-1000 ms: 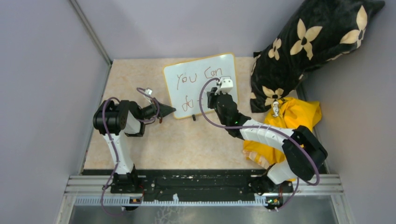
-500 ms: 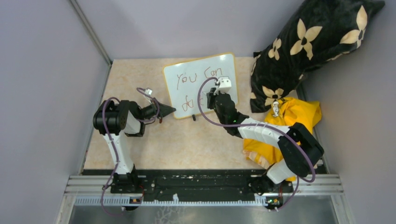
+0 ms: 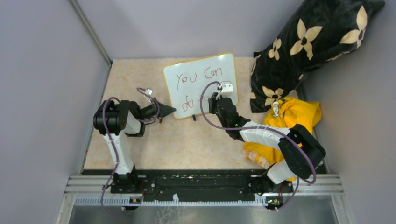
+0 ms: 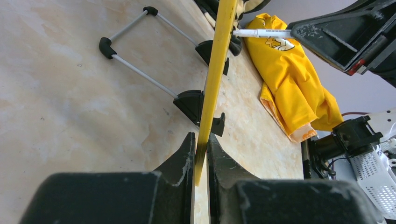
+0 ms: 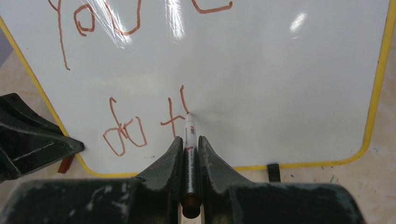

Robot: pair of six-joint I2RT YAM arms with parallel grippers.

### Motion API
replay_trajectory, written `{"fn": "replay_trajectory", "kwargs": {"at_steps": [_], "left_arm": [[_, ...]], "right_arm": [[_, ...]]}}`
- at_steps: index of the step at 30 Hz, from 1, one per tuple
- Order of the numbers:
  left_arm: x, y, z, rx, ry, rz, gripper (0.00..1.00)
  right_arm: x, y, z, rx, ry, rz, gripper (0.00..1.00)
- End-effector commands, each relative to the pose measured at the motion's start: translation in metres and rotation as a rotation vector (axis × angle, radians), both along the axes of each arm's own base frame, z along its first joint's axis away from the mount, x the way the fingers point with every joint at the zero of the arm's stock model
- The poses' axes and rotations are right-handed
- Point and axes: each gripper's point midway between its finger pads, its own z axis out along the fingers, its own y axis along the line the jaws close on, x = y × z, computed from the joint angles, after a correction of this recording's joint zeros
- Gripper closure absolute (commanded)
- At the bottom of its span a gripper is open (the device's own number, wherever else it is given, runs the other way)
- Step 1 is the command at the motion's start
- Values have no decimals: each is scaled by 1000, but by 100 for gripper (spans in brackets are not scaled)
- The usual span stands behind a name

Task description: Write a sentence on the whiteboard

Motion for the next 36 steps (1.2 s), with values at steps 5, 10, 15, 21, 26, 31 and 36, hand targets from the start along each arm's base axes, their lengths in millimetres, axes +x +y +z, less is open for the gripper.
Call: {"fn": "replay_trajectory", "kwargs": {"at_steps": [5,10,15,21,26,31,36], "left_arm": [[-2,-3,-2,-4,6,-18,100],[-2,-3,-2,-4,7,-18,100],[-2,-3,-2,-3,6,-19,100],[-3,-4,-2,-3,7,-21,100],[-2,-3,-2,-3,6,-20,100],[-2,-3,-2,-3,5,-20,100],[-2,-3,-2,-3,7,-20,100]], "right_arm": [[-11,-10,-3,35,18,-5,100],[-16,-11,-13,30,38,0,100],[-16,-8,-13,33,42,5,100],[-9,-6,-1,32,18,-3,100],[-2,-2,11,30,-7,-7,100],[3,1,17,27,-18,-9,100],[7,0,20,24,-25,-15,100]]}}
